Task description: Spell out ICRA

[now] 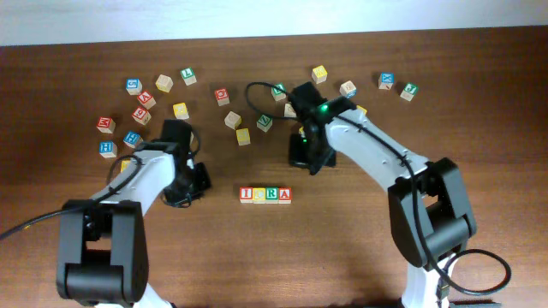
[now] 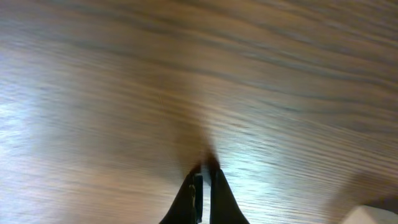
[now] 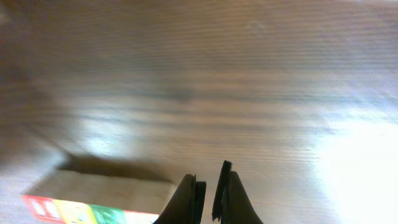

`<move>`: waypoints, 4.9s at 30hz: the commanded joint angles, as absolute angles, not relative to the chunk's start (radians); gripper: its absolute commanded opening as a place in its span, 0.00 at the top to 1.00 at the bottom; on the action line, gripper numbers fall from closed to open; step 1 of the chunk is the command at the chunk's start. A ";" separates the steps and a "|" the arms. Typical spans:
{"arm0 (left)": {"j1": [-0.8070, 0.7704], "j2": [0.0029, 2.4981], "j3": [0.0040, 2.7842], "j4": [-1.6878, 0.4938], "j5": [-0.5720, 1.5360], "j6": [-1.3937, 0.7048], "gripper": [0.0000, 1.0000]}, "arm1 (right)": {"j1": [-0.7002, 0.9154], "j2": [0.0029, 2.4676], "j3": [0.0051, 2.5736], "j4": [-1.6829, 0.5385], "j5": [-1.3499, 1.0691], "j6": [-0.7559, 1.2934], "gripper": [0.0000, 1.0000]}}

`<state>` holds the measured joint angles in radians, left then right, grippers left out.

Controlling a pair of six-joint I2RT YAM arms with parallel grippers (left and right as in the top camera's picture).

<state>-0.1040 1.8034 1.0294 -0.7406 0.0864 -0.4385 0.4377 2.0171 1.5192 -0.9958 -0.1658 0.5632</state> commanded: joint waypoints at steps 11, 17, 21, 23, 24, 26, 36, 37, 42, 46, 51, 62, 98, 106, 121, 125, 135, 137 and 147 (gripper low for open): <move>-0.328 1.834 1.015 -0.688 0.146 -0.433 1.00 | 0.512 2.022 1.335 -0.885 -0.253 0.561 0.96; -0.354 1.834 1.015 -0.686 0.180 -0.433 1.00 | 0.524 2.022 1.335 -0.858 -0.281 0.561 0.96; -0.353 1.834 1.015 -0.685 0.180 -0.433 1.00 | 0.524 2.022 1.335 -0.846 -0.306 0.561 0.96; -0.353 1.834 1.015 -0.685 0.180 -0.432 1.00 | 0.524 2.022 1.335 -0.839 -0.307 0.561 0.96; -0.353 1.834 1.015 -0.685 0.180 -0.432 1.00 | 0.524 2.022 1.335 -0.836 -0.307 0.561 0.96; -0.354 1.834 1.015 -0.685 0.180 -0.432 1.00 | 0.524 2.022 1.335 -0.830 -0.307 0.561 0.96; -0.353 1.834 1.015 -0.686 0.179 -0.432 0.94 | 0.524 2.022 1.335 -0.822 -0.303 0.561 0.96; -0.353 1.834 1.015 -0.687 0.178 -0.432 0.92 | 0.524 2.022 1.335 -0.822 -0.303 0.561 0.96; -0.353 1.834 1.015 -0.693 0.146 -0.433 0.92 | 0.523 2.022 1.335 -0.836 -0.260 0.561 0.92; -0.353 1.834 1.015 -0.697 0.130 -0.432 0.92 | 0.523 2.022 1.335 -0.837 -0.254 0.561 0.90; -0.353 1.834 1.015 -0.710 0.083 -0.433 0.92 | 0.524 2.022 1.335 -0.838 -0.251 0.561 0.90; -0.353 1.834 1.015 -0.722 -0.050 -0.433 0.92 | 0.524 2.022 1.333 -0.858 -0.224 0.562 0.88; -0.165 1.463 1.160 -1.071 -0.008 -0.432 0.01 | 0.601 1.016 1.220 -1.392 0.028 0.646 0.02; -0.165 1.463 1.160 -1.049 0.007 -0.433 0.01 | 0.728 0.710 1.086 -1.393 0.080 0.768 0.02; -0.165 1.463 1.160 -1.049 0.007 -0.433 0.01 | 0.728 0.707 1.086 -1.403 0.031 0.768 0.02; -0.165 1.463 1.160 -1.049 0.007 -0.433 0.01 | 0.728 0.706 1.086 -1.403 0.032 0.768 0.02; -0.165 1.463 1.160 -1.049 0.007 -0.433 0.01 | 0.455 0.547 1.018 -1.363 0.024 0.680 0.02; -0.165 1.463 1.160 -1.049 0.007 -0.433 0.01 | 0.384 0.466 0.959 -1.283 -0.017 0.582 0.02; -0.165 1.463 1.160 -1.049 0.007 -0.433 0.01 | 0.169 0.223 0.696 -0.996 -0.230 0.232 0.02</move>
